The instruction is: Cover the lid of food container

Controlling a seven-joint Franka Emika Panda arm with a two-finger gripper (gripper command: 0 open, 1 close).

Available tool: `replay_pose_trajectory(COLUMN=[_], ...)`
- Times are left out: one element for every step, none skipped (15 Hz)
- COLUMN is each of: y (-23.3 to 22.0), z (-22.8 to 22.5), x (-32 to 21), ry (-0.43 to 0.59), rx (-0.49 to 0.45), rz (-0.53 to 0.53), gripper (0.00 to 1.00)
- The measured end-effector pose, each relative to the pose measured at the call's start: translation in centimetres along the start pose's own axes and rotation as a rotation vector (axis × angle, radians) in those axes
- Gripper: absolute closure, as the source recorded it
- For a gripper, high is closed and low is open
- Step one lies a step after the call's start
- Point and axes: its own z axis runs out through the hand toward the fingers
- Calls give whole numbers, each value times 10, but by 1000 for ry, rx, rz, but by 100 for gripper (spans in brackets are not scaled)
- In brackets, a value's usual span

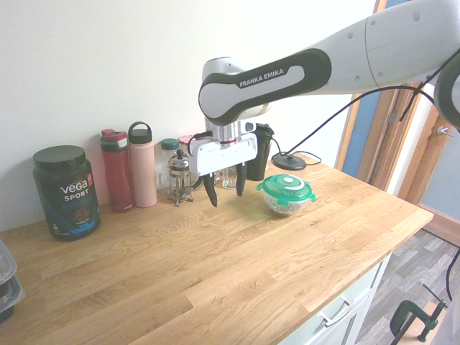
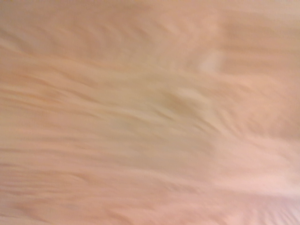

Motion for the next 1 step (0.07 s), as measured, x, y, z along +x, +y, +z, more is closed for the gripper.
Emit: replay_pose_trajectory(y=[5], z=[-1], x=[-5], ry=[29], rx=[40], rz=[-23], gripper=[0])
